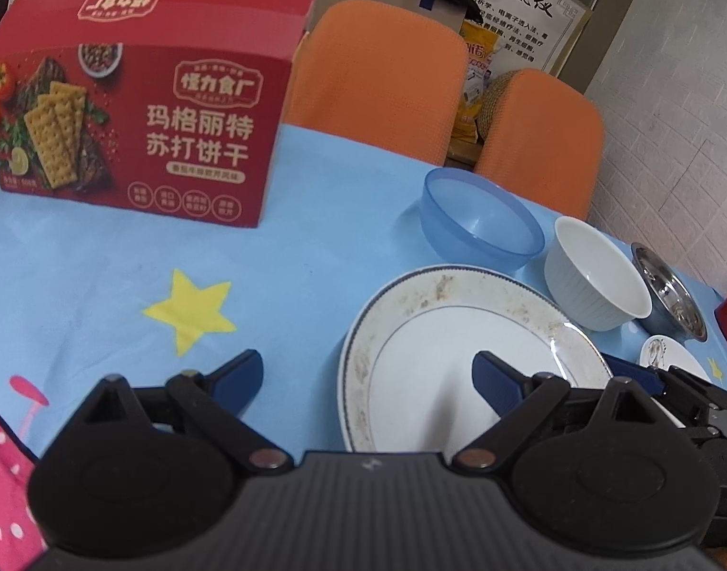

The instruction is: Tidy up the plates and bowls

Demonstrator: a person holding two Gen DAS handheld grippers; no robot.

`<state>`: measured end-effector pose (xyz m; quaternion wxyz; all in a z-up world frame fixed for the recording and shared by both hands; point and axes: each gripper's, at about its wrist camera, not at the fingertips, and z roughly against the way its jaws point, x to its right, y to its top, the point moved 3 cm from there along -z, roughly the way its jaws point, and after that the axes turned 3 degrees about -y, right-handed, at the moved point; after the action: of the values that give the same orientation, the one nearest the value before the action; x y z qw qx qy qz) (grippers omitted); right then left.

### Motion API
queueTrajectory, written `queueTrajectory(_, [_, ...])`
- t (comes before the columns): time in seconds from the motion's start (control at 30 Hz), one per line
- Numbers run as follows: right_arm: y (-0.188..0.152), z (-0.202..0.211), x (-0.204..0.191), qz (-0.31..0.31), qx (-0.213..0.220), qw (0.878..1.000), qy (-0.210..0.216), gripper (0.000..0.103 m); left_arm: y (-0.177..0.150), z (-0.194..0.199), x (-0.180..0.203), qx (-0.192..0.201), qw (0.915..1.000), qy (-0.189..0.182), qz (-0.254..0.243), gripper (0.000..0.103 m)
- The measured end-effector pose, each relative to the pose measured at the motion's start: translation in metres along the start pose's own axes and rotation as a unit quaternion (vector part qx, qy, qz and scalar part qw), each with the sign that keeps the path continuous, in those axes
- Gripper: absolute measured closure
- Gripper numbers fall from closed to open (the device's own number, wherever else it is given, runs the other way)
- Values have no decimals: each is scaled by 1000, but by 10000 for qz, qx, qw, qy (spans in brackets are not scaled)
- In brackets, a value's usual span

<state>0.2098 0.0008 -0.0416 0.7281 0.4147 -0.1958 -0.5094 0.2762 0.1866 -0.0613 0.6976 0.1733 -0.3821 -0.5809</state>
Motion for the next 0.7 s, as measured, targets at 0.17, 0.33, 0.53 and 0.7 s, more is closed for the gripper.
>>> queueTrajectory(0.17, [-9,-4,-13,553,-139,9983,-154,0,-4,-2,8,1,9995,50,-312,10])
queueTrajectory(0.33, [-12,-3,-15,703,-231,9971,-171,0,-12,-8,19,64,9966,268,-781,13])
queueTrajectory(0.53, [-12,1,-16,630,-118,9970,-432,0,-14,-10,29,38,9954,86,-950,32])
queueTrajectory(0.7, [-6,13,-18,571,138,9970,-508,1,-9,-10,26,11,9977,135,-661,32])
